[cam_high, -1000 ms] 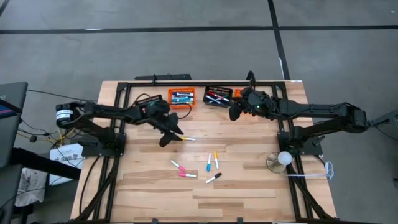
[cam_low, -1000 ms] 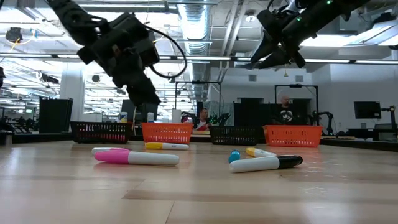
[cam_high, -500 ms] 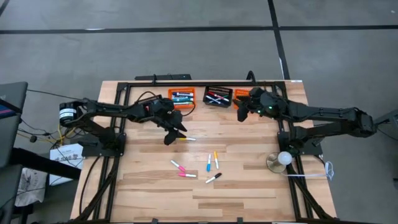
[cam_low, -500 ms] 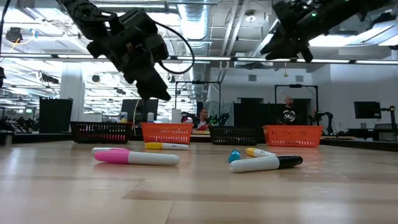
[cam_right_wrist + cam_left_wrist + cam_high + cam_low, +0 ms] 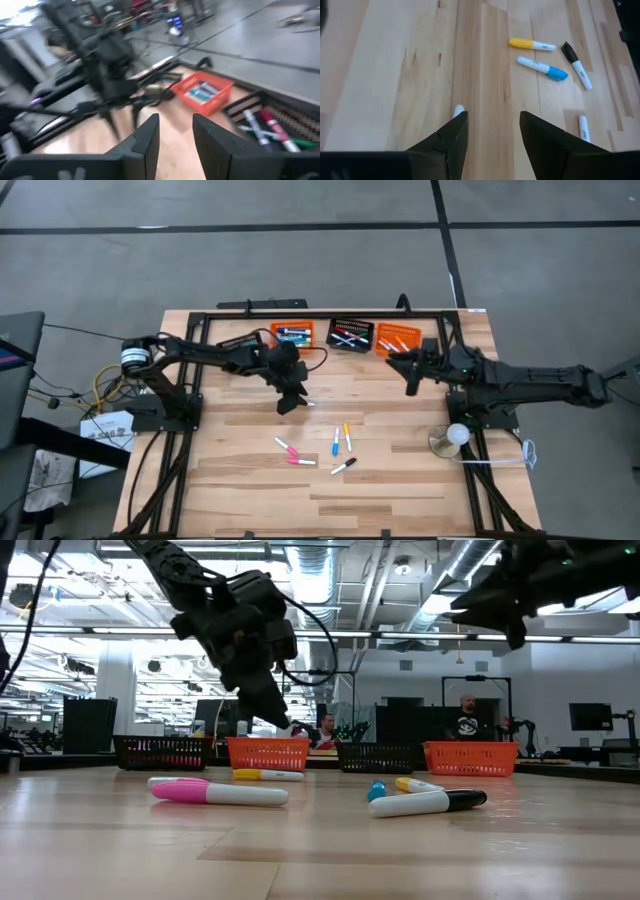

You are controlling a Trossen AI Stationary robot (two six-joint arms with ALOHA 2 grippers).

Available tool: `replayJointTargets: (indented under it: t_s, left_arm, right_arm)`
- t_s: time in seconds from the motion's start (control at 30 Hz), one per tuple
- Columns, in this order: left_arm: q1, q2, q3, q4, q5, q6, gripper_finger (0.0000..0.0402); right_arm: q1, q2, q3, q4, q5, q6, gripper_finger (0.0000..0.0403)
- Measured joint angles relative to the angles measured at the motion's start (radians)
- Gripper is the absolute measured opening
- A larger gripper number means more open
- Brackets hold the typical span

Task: Pick & Place Markers
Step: Put the small yellow highlighter pen into the right orange bin

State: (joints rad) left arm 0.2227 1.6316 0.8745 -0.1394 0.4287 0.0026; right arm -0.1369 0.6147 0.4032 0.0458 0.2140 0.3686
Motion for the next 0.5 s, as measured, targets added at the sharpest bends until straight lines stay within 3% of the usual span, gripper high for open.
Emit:
replayJointTargets:
  t_s: [0.1,0.5]
  left_arm:
    - [0.001,0.03,0.031,-0.014,0.0,0.007,0.0177]
    - [-0.003,0.05,0.069,-0.203,-0.088,0.091,0.0177]
  right_arm:
    - [-0.001,-0.038,-0.045,0.002,-0.055,0.017,0.0107]
    - [-0.002,-0.08,-0.154,0.123,-0.054,0.076,0.0107]
